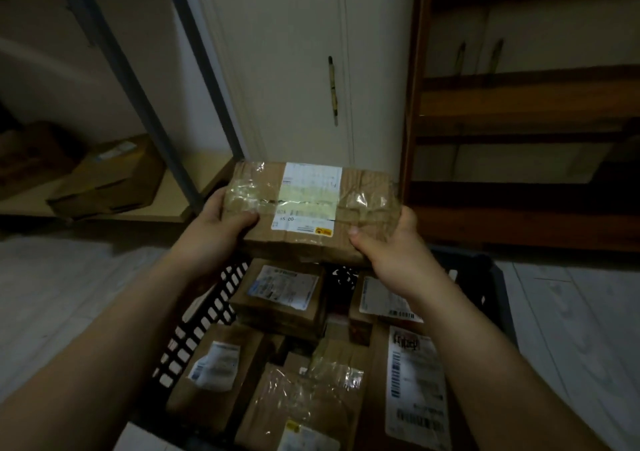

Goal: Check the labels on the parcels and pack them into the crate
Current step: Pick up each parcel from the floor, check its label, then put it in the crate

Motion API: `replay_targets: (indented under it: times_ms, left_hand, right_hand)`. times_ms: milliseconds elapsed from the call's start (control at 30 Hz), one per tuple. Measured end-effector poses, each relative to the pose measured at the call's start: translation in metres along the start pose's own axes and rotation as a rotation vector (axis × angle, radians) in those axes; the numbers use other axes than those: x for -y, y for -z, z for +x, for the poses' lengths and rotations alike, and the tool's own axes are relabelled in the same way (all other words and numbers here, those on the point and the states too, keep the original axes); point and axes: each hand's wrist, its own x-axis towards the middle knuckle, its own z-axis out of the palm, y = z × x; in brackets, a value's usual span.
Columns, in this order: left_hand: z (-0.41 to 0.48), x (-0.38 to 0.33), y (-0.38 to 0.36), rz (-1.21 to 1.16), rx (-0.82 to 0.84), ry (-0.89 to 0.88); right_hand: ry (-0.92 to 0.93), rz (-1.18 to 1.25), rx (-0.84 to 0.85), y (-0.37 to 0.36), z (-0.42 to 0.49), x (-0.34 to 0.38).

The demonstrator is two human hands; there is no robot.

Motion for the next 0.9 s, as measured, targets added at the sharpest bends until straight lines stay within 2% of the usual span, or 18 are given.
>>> replay_targets:
  times_ms: [300, 500, 600, 733, 900]
  left_hand:
    - [0.028, 0.024, 0.015, -0.104, 0.102, -0.039]
    - [0.036, 0.037, 0.028, -0.009, 0.170, -0.116]
    - [0.040, 0.043, 0.036, -0.014, 0.238, -0.154]
    - [0.050, 0.053, 0.045, 0.068, 0.243, -0.182]
    - [0.058, 0.074, 0.057, 0.219, 0.261, -0.112]
  right_hand:
    - [-0.046, -0.100, -0.061, -0.023, -0.022, 0.007]
    - [-0.114, -0.074, -0.102, -0.039, -0.040, 0.017]
    - [-0.085, -0.087, -0.129, -0.046, -0.044, 0.018]
    - [-0.065, -0.077, -0.151, -0.060, -0.040, 0.008]
    - [-0.162, -0.154, -0.064, -0.078, -0.031, -0.010]
